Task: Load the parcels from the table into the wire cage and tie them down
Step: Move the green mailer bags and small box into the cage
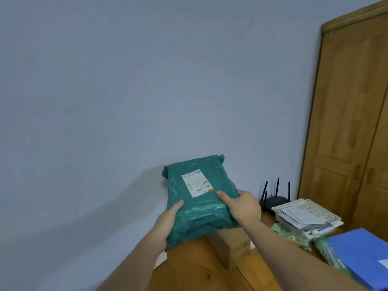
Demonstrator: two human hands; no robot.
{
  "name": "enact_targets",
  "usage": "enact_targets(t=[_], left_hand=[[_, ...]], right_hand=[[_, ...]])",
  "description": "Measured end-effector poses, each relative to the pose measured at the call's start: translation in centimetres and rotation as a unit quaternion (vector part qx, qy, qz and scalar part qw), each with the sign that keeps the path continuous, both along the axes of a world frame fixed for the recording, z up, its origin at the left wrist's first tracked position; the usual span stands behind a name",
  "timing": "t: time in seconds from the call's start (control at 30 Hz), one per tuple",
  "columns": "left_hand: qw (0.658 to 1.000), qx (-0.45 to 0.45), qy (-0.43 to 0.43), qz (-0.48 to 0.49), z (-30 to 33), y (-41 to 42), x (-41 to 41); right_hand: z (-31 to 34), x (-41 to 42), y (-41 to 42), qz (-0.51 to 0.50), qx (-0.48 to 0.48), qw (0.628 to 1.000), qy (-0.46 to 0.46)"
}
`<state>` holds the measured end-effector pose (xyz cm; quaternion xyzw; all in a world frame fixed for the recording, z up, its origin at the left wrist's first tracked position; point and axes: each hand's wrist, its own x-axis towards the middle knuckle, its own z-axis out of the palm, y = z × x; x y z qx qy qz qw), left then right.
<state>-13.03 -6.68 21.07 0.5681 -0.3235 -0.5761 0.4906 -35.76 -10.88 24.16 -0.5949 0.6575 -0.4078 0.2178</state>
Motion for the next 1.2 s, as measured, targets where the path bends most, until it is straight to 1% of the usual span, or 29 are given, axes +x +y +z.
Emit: enact_targets(t=[0.1,0.2,0.23,0.27,0.33,0.37,0.4,0.47,0.6,0.73,0.83,1.0,1.1,1.2], left_hand=[[1.0,-0.017,-0.01,0.022,2.2,5.2,6.0],[0.998,-0.018,-0.021,0.063,3.0,10.9,11.6],[0.996,-0.017,-0.025,0.079,2.9,12.8,13.4],[0.995,-0.016,-0.028,0.093,2.6,14.8,15.2],[0.992,-0.014,-0.043,0.117,1.8,18.6,18.9],[0.99,-0.013,-0.053,0.129,1.4,20.5,20.9],[0.988,-0.011,-0.061,0.141,0.9,22.4,22.8],[0.983,-0.006,-0.071,0.171,0.2,26.3,26.8],[0.974,0.014,-0.077,0.212,-1.3,33.6,33.4],[0.964,0.035,-0.088,0.25,-2.8,39.3,37.8],[0.956,0.052,-0.06,0.281,-4.7,42.5,40.2],[0.949,0.054,-0.008,0.309,-8.0,45.5,43.6],[0.945,0.042,-0.002,0.324,-10.2,46.0,45.4],[0.934,0.05,0.015,0.352,-12.4,46.6,46.8]], right_hand=[[1.0,5.1,4.0,0.054,0.008,0.997,-0.054],[1.2,10.5,7.9,0.133,0.07,0.978,-0.145],[1.0,12.3,9.2,0.162,0.112,0.963,-0.186],[0.6,14.2,10.3,0.194,0.168,0.94,-0.225],[-0.3,18.0,12.7,0.267,0.285,0.876,-0.283],[-1.0,19.9,13.8,0.299,0.32,0.847,-0.3],[-1.8,21.8,14.9,0.325,0.337,0.827,-0.311],[-3.4,25.9,17.1,0.361,0.347,0.807,-0.314],[-6.5,33.7,22.1,0.395,0.359,0.789,-0.302],[-8.8,39.7,25.8,0.418,0.378,0.771,-0.296],[-10.1,43.6,27.4,0.435,0.384,0.765,-0.279],[-12.7,48.9,28.4,0.442,0.386,0.771,-0.248],[-14.7,51.6,27.9,0.453,0.394,0.766,-0.229],[-17.1,54.1,27.6,0.462,0.41,0.756,-0.217]])
